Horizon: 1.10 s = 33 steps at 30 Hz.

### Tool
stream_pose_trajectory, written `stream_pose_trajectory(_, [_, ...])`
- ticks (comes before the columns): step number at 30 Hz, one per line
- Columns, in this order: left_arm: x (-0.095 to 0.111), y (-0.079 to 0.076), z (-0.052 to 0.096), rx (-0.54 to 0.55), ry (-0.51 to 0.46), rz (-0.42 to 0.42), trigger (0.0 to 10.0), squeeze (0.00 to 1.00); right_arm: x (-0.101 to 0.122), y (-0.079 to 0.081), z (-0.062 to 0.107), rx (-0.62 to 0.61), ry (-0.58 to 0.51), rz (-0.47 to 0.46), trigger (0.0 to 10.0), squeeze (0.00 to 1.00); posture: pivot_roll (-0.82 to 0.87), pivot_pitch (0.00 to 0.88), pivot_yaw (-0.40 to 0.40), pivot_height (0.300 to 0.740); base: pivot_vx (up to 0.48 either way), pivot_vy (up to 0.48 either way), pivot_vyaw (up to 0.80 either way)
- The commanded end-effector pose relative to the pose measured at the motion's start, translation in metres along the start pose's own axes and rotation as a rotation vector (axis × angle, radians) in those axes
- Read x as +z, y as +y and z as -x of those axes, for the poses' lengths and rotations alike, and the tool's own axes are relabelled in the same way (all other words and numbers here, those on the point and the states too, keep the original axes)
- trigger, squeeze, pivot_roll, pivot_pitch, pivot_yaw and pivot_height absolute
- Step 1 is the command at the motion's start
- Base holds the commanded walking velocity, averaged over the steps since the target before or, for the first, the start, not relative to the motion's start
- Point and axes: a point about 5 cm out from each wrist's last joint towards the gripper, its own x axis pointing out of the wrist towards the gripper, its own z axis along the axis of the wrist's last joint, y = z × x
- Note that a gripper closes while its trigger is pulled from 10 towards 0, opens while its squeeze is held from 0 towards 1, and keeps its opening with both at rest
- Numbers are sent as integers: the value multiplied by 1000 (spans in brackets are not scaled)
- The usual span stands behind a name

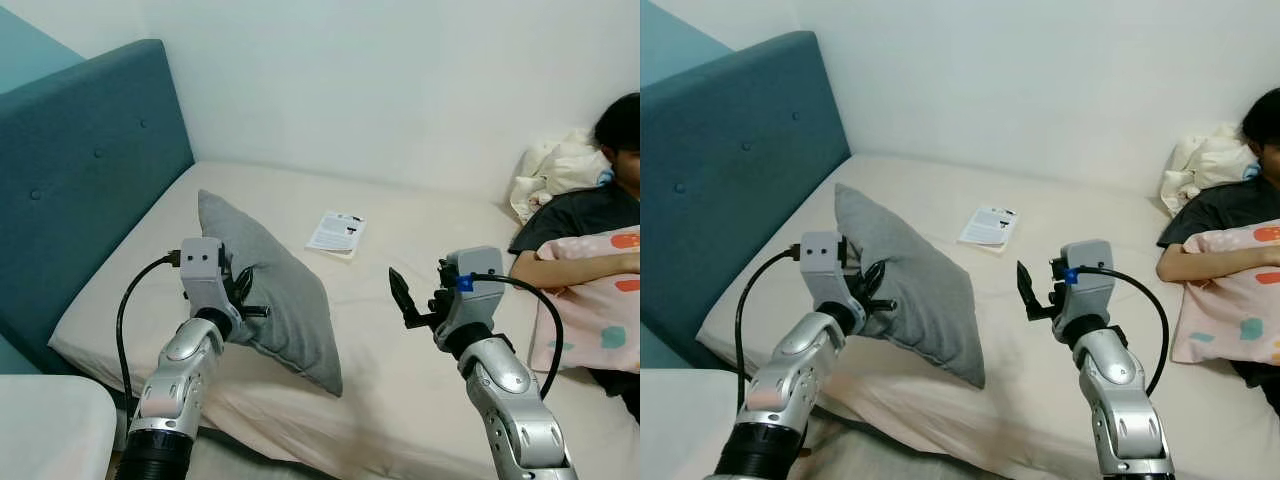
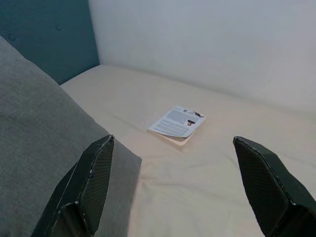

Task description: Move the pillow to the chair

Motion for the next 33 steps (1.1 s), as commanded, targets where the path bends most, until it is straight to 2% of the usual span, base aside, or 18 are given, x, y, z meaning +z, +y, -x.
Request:
stream_pose_trajectory(1, [18, -3, -4, -24, -93, -4, 10000, 0, -2, 0, -1, -11, 4, 9, 10000, 0, -96, 0, 27, 740, 0, 0, 0])
stream_pose_trajectory(12, [18, -2, -4, -27, -86, -17, 10000, 0, -4, 0, -1, -28, 3, -9, 10000, 0, -91, 0, 36, 740, 0, 0, 0])
stream_pose_trajectory(17, [17, -2, -4, -27, -85, -16, 10000, 0, -2, 2, -1, -19, -7, 22, 10000, 0, -94, 0, 33, 740, 0, 0, 0])
stream_pose_trajectory(33, [16, -2, -4, -31, -86, -6, 10000, 0, -2, 3, 0, -6, -19, 35, 10000, 0, -96, 0, 32, 740, 0, 0, 771])
